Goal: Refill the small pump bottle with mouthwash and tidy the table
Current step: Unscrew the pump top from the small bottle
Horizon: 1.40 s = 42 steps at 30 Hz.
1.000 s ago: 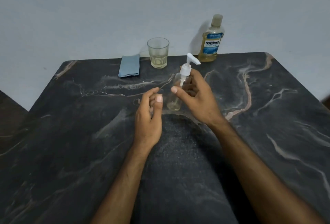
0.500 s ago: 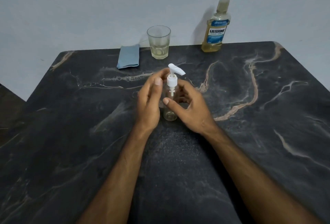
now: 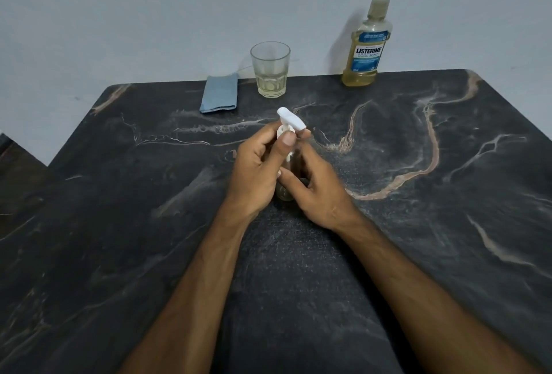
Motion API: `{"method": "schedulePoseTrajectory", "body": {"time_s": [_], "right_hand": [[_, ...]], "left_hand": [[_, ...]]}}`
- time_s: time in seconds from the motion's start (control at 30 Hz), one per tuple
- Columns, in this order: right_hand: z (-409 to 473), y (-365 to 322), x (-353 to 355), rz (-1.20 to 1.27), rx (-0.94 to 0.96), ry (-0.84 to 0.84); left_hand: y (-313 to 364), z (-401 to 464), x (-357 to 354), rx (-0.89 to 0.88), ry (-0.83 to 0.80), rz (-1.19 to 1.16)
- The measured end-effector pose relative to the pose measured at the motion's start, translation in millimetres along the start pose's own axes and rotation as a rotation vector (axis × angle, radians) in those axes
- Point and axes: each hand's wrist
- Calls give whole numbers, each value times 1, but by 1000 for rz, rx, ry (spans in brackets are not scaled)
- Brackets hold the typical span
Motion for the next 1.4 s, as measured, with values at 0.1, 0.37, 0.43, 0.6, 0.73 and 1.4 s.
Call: {"method": "schedulePoseTrajectory", "body": {"time_s": [0.1,0.37,0.43,0.6,0.73,1.4], "right_hand": [[-1,0,0,-13,12,6],[-3,-4,-3,-31,-17,23],[-3,-5,-3,-3,-23,25],[-3,-8,-2,20,-37,31],[-3,-9,-2,15,-59,22],[-3,-5,-3,62,-62,9]], "left_hand": [[0,-2,-4,-25,51,22],[1,-5,-3,41,132,-104],[0,-5,1,72,73,-167],[-3,-3,11,111,-55,-201],[-5,-5,7,108,-23,-212],[-3,-2,15,174,-78,-346]]}}
Point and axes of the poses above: each hand's wrist, its own z-axis towards the middle knuckle, its own x-axis out of the back of the hand, y = z × x, and after that the axes turned 4 degrees about x, right-handed
